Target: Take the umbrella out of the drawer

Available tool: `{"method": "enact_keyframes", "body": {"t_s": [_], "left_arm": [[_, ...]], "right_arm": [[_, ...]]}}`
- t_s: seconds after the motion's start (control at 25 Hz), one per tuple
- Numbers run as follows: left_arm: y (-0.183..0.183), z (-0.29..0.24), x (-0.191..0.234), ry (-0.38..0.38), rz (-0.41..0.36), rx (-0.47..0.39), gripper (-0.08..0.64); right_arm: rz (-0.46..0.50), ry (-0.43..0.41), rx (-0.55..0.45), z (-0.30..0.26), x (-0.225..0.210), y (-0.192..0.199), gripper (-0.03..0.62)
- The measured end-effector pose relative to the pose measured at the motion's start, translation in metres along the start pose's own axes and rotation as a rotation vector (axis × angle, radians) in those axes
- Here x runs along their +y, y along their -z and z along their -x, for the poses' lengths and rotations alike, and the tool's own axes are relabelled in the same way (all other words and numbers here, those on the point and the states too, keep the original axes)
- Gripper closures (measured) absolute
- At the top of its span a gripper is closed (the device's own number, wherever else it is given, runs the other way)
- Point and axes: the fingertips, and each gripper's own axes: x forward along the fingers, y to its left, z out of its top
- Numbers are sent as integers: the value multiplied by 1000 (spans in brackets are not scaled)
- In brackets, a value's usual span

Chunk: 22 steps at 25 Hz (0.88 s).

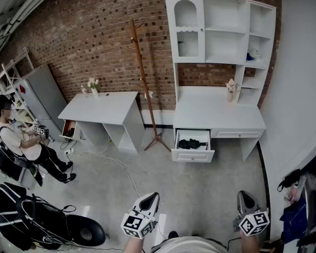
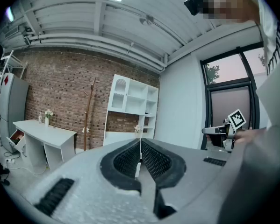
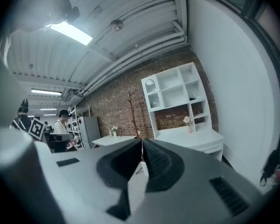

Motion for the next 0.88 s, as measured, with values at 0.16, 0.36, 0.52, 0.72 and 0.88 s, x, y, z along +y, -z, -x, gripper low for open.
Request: {"method": "enact_keyframes", "body": {"t_s": [0.16,0.36,0.52,0.72,0.88], "left_arm": [[-7,-4,1,5,15,-1,534],[-5,-4,2,15,8,-1,534],[-1,-4,3,28,20,8,534],[8,0,7,35,37,25,534],[11,1,12,51,53,37,534]], "right_arm": [[3,1,-1,-3,3,-4,560],[4,7,-1,-1,6,-5,560],[10,13,0,-1,9,-3,560],[13,18,3,-1,16,-1,558],[24,24,22,-5,25,2,558]]}}
